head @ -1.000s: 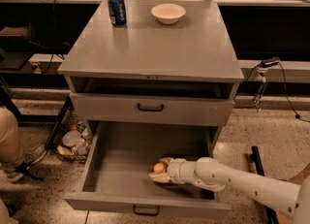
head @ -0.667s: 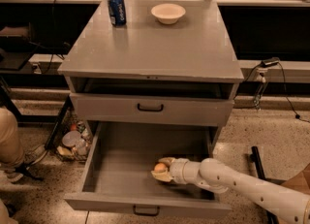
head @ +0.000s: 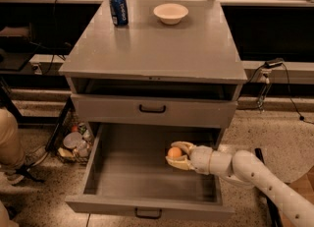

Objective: Pick orange from middle drawer and place on counter

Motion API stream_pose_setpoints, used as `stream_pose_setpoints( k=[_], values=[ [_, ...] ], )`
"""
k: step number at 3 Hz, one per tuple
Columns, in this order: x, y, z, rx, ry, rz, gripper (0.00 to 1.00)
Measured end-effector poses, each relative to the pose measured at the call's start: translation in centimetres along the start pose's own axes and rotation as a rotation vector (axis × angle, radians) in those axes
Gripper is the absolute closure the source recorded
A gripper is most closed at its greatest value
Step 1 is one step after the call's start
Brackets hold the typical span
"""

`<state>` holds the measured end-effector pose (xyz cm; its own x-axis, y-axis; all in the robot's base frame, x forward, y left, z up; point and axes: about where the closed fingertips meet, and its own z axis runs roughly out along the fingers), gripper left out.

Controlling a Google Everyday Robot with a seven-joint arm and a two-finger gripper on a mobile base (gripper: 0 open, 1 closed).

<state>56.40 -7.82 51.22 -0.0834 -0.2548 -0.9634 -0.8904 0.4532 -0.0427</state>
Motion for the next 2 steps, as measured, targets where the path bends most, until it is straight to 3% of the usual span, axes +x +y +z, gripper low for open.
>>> stream_pose_setpoints(
  k=[1,2],
  values=[
    [-4.5,-2.5,-4.1,-0.028,-0.094,-0.051,1.0],
    [-4.9,-1.1,-4.3,-0.097,-0.107,-0.055,1.0]
  ],
)
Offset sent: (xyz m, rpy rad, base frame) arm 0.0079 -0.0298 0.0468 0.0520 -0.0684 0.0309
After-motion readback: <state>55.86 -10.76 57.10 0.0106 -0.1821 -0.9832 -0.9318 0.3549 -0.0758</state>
